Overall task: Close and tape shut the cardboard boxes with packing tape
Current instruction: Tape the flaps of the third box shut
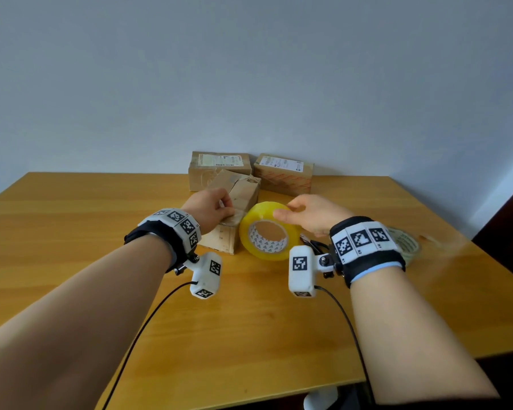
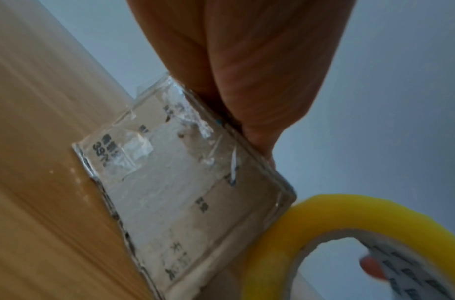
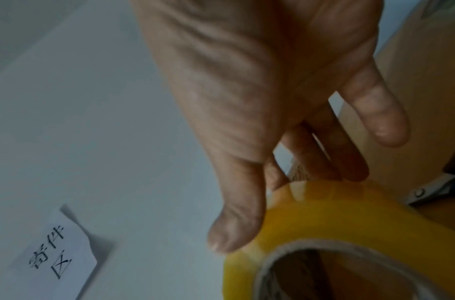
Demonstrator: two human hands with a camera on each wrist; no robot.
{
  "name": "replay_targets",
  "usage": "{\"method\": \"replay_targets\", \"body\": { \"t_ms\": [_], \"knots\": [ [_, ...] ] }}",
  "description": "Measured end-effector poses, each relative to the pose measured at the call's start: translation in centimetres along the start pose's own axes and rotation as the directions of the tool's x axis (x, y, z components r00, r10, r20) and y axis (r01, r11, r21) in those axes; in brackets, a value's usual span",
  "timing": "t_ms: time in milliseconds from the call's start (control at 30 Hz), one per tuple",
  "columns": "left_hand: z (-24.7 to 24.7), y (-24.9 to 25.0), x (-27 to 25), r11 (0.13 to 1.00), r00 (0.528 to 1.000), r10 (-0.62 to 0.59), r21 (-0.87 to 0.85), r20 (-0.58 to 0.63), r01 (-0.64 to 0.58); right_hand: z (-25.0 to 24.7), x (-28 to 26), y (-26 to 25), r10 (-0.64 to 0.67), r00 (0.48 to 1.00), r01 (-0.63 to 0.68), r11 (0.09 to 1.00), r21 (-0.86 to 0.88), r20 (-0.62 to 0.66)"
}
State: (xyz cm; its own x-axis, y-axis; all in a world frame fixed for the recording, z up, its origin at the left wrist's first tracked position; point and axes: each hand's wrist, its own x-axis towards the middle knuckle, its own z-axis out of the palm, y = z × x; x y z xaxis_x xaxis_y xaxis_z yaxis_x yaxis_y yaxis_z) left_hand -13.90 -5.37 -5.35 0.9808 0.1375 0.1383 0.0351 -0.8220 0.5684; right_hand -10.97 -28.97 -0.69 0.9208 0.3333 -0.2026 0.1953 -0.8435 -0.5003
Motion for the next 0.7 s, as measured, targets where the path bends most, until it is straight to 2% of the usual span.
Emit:
{"method": "replay_targets", "body": {
  "t_ms": [200, 300, 433, 600, 700],
  "knots": [
    [0.2, 0.2, -0.2, 0.999, 0.999, -0.019, -0.047, -0.037, 0.017, 1.0, -0.1, 3.0, 0.248, 0.969, -0.247, 0.968, 0.044, -0.022],
    [0.2, 0.4, -0.4, 0.999, 1.0, -0.002, -0.051, -0.024, 0.001, 2.0, 0.5, 4.3, 0.275, 0.959, -0.282, 0.944, -0.173, -0.066],
    [0.1, 0.3, -0.7, 0.997, 1.0, 0.018, -0.081, -0.017, -0.019, 3.3, 1.0, 4.9, 0.338, 0.941, -0.321, 0.867, -0.382, -0.024],
    [-0.5, 0.1, -1.3, 0.99, 0.995, 0.068, -0.131, 0.067, -0.058, 3.8, 1.4, 4.6, 0.357, 0.934, -0.337, 0.843, -0.419, -0.033],
    [-0.6, -0.1, -1.3, 0.989, 0.99, 0.063, -0.142, 0.123, -0.045, 3.0, 1.0, 4.1, 0.354, 0.935, -0.336, 0.87, -0.361, -0.019]
  ]
}}
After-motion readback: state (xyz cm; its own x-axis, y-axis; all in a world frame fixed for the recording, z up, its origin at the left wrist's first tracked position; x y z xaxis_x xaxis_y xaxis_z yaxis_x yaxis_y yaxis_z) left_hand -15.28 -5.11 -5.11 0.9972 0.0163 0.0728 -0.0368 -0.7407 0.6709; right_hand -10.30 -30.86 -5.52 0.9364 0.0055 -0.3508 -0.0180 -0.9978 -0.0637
